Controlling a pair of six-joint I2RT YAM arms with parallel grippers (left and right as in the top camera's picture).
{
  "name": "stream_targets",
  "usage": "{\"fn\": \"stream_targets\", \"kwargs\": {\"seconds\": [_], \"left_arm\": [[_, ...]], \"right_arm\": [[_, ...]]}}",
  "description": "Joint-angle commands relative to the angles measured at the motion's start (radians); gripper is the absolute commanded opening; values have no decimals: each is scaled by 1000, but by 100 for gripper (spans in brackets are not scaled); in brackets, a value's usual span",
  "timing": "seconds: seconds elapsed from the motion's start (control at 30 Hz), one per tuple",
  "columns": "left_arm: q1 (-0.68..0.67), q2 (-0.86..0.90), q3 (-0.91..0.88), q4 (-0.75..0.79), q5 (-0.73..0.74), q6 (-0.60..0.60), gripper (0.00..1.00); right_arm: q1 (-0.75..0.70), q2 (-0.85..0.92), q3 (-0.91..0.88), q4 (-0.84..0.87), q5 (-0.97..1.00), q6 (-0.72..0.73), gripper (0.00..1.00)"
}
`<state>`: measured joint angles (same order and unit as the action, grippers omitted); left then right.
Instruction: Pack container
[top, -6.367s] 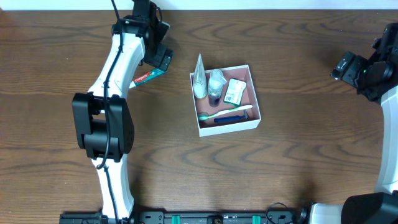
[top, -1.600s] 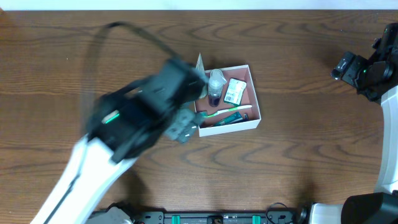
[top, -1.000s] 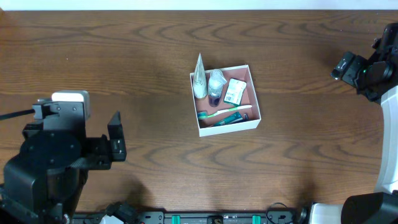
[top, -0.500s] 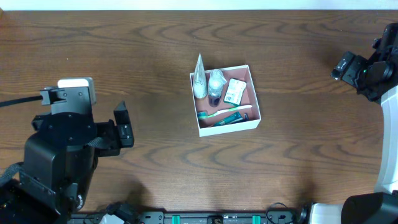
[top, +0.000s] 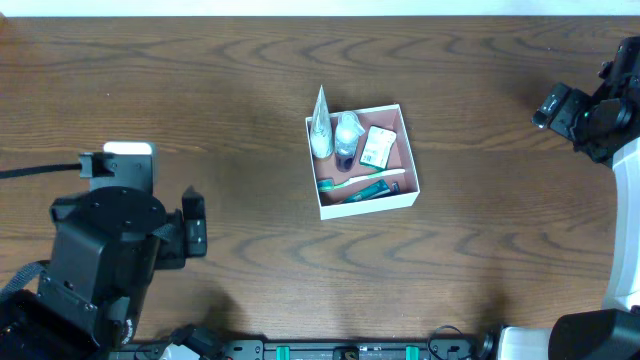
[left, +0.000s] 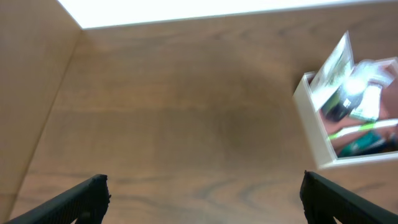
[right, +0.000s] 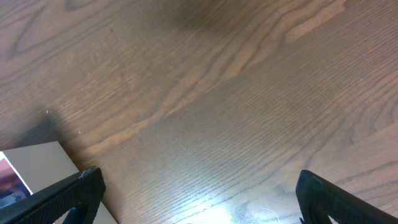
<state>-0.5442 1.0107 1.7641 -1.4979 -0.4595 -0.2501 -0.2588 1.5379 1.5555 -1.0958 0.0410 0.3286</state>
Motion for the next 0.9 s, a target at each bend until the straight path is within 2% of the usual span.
{"fn": "stream_targets", "kwargs": {"seconds": [0.0, 0.07, 0.2, 0.43, 0.67, 0.87], "left_arm": [[30, -17, -6, -57, -20, -100, 98], [77, -55, -48, -58, -2, -176, 98], [165, -199, -219, 106, 63, -163, 98], [360, -543, -740, 759, 352, 34, 98], [404, -712, -1151, 1246, 505, 40, 98], [420, -800, -1323, 1381, 516, 40, 98]], "right_arm": [[-6, 3, 1, 0, 3, -11, 99], [-6, 3, 1, 0, 4, -11, 99], [-6, 3, 1, 0, 3, -11, 99], [-6, 3, 1, 0, 4, -11, 99], [-6, 3, 1, 0, 4, -11, 99], [-6, 3, 1, 0, 4, -11, 99]]}}
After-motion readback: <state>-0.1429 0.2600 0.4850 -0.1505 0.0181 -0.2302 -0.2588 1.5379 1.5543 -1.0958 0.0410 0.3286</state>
